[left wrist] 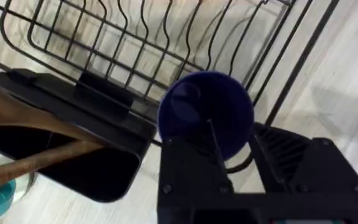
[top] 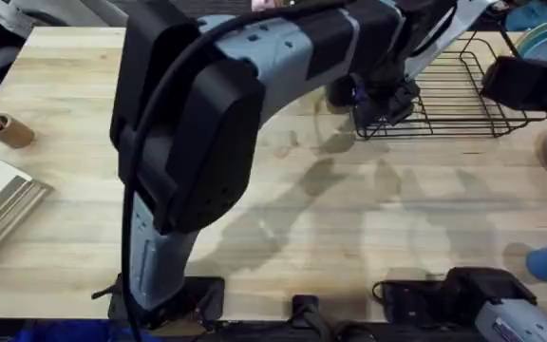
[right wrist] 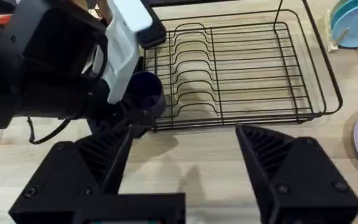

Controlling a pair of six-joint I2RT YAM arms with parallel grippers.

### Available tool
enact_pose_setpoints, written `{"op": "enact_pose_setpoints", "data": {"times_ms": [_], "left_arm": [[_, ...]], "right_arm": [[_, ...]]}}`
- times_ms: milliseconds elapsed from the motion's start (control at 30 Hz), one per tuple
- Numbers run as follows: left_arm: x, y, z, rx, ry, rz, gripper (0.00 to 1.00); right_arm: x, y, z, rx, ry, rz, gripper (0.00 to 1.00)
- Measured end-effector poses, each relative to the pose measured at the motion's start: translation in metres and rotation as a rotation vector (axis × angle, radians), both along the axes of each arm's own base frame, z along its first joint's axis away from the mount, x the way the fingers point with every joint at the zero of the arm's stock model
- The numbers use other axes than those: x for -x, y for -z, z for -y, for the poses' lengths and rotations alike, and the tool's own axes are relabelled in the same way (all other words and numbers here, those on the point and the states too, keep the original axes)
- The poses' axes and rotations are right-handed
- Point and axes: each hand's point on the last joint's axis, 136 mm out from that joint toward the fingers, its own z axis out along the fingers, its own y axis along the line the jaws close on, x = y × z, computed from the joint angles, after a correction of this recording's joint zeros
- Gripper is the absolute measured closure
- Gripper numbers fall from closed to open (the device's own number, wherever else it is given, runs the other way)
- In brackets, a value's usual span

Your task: Pick up the cup on the table and put them onto the rack.

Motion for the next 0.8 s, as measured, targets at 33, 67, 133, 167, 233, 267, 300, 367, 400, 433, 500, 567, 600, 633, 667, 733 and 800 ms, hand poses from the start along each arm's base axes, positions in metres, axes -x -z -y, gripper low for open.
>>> {"op": "enact_pose_setpoints", "data": {"times_ms": [33, 67, 133, 167, 233, 267, 300, 367, 400, 433, 500, 567, 600, 633, 667, 733, 800], "left_arm": [[0.000, -0.001, -0.001, -0.003, -0.001, -0.002, 0.660], [0.000, -0.003, -0.001, -0.005, -0.004, -0.003, 0.660], [0.000, -0.008, 0.000, -0.001, -0.004, 0.001, 0.660], [-0.001, -0.012, 0.000, 0.003, -0.004, 0.005, 0.655], [-0.002, -0.021, 0.002, 0.012, -0.006, 0.012, 0.650], [-0.004, -0.032, 0.003, 0.024, -0.008, 0.021, 0.646], [-0.004, -0.036, 0.003, 0.025, -0.008, 0.022, 0.645], [-0.003, -0.040, 0.002, 0.024, -0.008, 0.021, 0.644], [-0.002, -0.043, 0.002, 0.022, -0.008, 0.020, 0.644], [-0.002, -0.045, 0.001, 0.021, -0.008, 0.019, 0.644], [-0.001, -0.050, 0.000, 0.020, -0.008, 0.018, 0.644], [0.000, -0.055, -0.001, 0.020, -0.008, 0.018, 0.631], [-0.001, -0.057, 0.000, 0.022, -0.008, 0.020, 0.623], [-0.001, -0.059, 0.000, 0.024, -0.009, 0.022, 0.615], [-0.001, -0.061, 0.000, 0.026, -0.009, 0.025, 0.607], [-0.002, -0.062, 0.000, 0.026, -0.011, 0.030, 0.594], [-0.002, -0.061, -0.002, 0.016, -0.017, 0.031, 0.581]], "right_arm": [[0.000, 0.000, 0.000, 0.000, 0.000, 0.000, 0.005], [0.000, 0.000, 0.000, 0.000, 0.000, 0.000, 0.005], [0.000, 0.000, 0.000, 0.000, 0.000, 0.000, 0.005], [0.000, 0.000, 0.000, 0.000, 0.000, 0.000, 0.005], [0.000, 0.000, 0.000, 0.000, 0.000, 0.000, 0.005], [0.000, 0.000, 0.000, 0.000, 0.000, 0.000, 0.006], [0.000, 0.000, 0.000, 0.000, 0.000, 0.000, 0.006], [0.000, 0.000, 0.000, 0.000, 0.000, 0.000, 0.005], [0.000, 0.000, 0.000, 0.000, 0.000, 0.000, 0.005], [0.000, 0.000, 0.000, 0.000, 0.000, 0.000, 0.005], [0.000, 0.000, 0.000, 0.000, 0.000, 0.000, 0.004], [0.000, 0.000, 0.000, 0.000, 0.000, 0.000, 0.005], [0.000, 0.000, 0.000, 0.000, 0.000, 0.000, 0.005], [0.000, 0.000, 0.000, 0.000, 0.000, 0.000, 0.005], [0.000, 0.000, 0.000, 0.000, 0.000, 0.000, 0.005], [0.000, 0.000, 0.000, 0.000, 0.000, 0.000, 0.005], [0.000, 0.000, 0.000, 0.000, 0.000, 0.000, 0.005]]}}
